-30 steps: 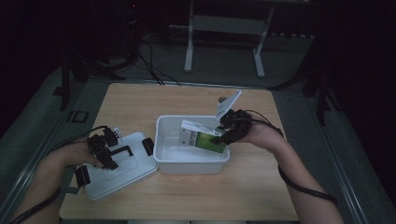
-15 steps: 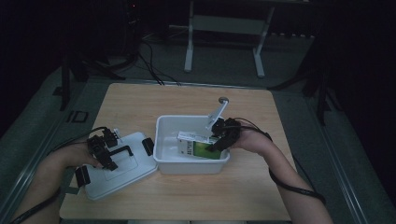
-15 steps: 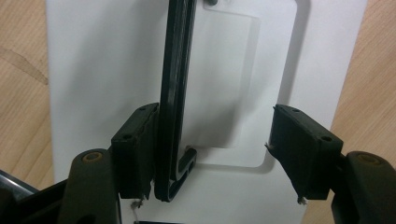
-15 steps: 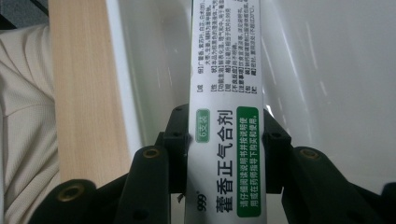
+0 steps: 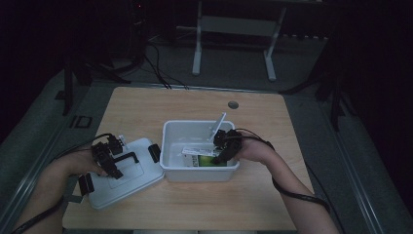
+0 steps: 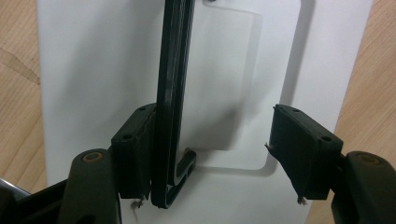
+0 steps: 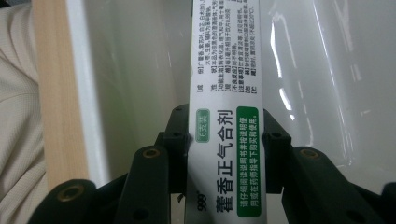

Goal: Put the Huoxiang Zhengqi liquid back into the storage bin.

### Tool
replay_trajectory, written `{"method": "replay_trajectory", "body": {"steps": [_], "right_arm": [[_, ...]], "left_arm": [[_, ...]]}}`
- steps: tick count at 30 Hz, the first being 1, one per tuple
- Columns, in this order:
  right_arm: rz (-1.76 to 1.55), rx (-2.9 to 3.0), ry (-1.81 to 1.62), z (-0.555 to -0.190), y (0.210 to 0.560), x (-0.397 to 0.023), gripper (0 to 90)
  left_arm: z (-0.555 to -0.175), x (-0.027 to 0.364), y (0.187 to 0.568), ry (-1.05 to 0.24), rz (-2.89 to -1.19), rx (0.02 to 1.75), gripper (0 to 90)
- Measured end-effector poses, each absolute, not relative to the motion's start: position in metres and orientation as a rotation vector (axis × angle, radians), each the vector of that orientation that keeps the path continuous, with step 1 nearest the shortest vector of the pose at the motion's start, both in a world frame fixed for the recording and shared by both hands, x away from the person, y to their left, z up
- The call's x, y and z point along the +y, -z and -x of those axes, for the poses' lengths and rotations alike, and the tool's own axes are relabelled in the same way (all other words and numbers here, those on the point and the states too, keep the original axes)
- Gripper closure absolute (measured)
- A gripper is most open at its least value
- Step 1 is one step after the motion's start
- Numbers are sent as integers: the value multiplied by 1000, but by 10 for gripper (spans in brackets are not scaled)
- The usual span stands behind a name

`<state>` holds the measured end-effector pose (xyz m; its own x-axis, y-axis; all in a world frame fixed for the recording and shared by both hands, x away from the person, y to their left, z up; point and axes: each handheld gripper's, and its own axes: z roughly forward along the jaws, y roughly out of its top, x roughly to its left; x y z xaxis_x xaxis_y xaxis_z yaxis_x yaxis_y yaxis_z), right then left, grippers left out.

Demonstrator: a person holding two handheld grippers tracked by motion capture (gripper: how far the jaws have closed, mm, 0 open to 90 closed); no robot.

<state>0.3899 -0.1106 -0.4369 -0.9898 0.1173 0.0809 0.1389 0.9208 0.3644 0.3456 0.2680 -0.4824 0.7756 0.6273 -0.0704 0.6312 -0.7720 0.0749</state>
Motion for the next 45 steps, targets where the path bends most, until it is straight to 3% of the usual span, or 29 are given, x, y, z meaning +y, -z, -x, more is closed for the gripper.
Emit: {"method": "replay_trajectory", "body": {"steps": [20, 24, 41, 45], "right_arm": [[198, -3035, 488, -389, 449, -98, 599], [233, -3037, 528, -390, 440, -100, 547], [303, -3055, 736, -388, 393, -132, 481], [331, -3065, 777, -389, 384, -144, 417]], "left_arm": [[-344, 269, 482, 61, -2872, 1028, 343], [-344, 269, 481, 56, -2871, 1024, 343], [-343, 267, 479, 62, -2873, 1018, 343], [-344, 266, 479, 52, -2881, 1008, 343]]}}
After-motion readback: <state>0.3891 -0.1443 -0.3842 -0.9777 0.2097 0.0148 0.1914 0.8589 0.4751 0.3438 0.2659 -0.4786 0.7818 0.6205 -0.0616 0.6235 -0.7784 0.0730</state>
